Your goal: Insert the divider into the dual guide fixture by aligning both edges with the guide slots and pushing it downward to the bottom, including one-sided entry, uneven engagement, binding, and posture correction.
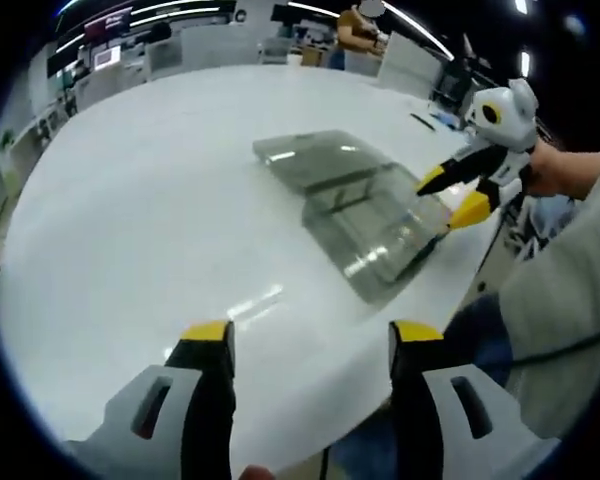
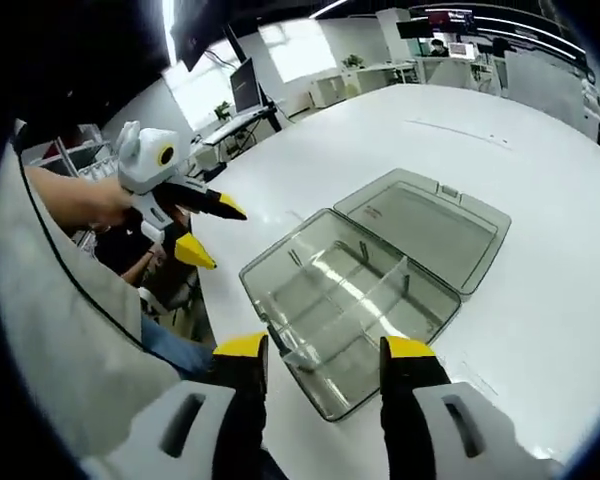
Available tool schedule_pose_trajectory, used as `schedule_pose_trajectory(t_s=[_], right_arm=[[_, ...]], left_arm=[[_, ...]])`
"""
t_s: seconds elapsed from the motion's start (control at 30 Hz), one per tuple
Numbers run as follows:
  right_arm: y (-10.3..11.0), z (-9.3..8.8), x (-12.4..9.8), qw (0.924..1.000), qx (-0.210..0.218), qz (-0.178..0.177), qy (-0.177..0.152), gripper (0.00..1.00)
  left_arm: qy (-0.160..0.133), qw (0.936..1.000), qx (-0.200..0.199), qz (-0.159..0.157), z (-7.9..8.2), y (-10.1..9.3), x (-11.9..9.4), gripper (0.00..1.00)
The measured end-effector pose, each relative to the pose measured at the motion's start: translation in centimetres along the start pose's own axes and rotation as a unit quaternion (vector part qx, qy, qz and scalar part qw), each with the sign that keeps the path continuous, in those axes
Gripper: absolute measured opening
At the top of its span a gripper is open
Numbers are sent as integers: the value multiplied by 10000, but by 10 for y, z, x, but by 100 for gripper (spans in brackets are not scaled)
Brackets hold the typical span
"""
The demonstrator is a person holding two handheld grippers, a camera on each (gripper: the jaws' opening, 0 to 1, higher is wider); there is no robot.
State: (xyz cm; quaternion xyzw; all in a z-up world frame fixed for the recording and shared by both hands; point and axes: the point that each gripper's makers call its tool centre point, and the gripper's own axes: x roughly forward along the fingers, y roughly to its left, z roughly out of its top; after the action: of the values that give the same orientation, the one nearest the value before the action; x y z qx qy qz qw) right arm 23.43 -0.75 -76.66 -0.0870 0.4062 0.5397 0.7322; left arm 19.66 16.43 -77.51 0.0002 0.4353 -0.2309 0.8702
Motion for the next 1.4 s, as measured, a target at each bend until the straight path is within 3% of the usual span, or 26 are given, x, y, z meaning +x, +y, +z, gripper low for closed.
schedule_pose_trajectory(t_s=[0.3,0.77,1.4], right_arm=[[4,2,-1,9996,-119,69,-229,48],[10,3,-4,9990,-363,69,-268,51],[8,5,-17,9967,-692,50,-413,56]], left_arm=[[341,9991,-209,139,-3,11,6,55],[810,9953,-408,340,-2,15,25,51],[1043,9916,-603,469,-1,16,33,51]])
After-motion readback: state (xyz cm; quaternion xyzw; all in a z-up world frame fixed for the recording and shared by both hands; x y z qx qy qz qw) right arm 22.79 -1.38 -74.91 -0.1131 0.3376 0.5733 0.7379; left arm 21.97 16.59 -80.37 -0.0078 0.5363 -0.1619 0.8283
